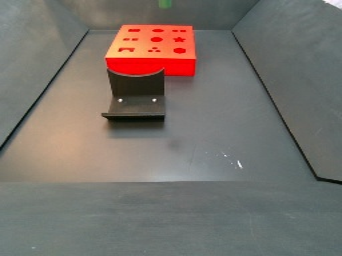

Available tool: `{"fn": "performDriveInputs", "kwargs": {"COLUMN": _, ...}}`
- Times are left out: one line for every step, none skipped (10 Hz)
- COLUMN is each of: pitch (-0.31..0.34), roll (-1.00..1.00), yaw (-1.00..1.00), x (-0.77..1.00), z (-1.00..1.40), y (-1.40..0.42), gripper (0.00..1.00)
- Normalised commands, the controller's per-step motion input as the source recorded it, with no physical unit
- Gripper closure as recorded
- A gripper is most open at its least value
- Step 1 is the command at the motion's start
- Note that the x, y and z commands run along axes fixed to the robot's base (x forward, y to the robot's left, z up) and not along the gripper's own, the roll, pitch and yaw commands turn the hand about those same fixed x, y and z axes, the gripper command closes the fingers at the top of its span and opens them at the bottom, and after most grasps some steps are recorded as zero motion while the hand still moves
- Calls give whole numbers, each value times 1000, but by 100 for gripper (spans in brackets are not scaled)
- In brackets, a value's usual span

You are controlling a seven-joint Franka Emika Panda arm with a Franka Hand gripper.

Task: Insert the round object.

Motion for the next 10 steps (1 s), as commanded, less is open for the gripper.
{"fn": "performDriveInputs", "kwargs": {"pitch": -44, "roll": 124, "yaw": 0, "x": 920, "z": -729, "y": 0, "gripper": 100}}
{"fn": "performDriveInputs", "kwargs": {"pitch": -71, "roll": 69, "yaw": 0, "x": 980, "z": -623, "y": 69, "gripper": 100}}
{"fn": "performDriveInputs", "kwargs": {"pitch": -17, "roll": 174, "yaw": -3, "x": 934, "z": -597, "y": 0, "gripper": 100}}
{"fn": "performDriveInputs", "kwargs": {"pitch": 0, "roll": 119, "yaw": -106, "x": 683, "z": -457, "y": 0, "gripper": 100}}
{"fn": "performDriveInputs", "kwargs": {"pitch": 0, "roll": 109, "yaw": -100, "x": 577, "z": -431, "y": 0, "gripper": 100}}
{"fn": "performDriveInputs", "kwargs": {"pitch": 26, "roll": 144, "yaw": -66, "x": 329, "z": -260, "y": 0, "gripper": 100}}
{"fn": "performDriveInputs", "kwargs": {"pitch": 13, "roll": 27, "yaw": 0, "x": 0, "z": -134, "y": 0, "gripper": 100}}
{"fn": "performDriveInputs", "kwargs": {"pitch": 0, "roll": 0, "yaw": 0, "x": 0, "z": -300, "y": 0, "gripper": 100}}
{"fn": "performDriveInputs", "kwargs": {"pitch": -16, "roll": -7, "yaw": 0, "x": 0, "z": -414, "y": -11, "gripper": 100}}
{"fn": "performDriveInputs", "kwargs": {"pitch": -3, "roll": 0, "yaw": -11, "x": 0, "z": -374, "y": -6, "gripper": 100}}
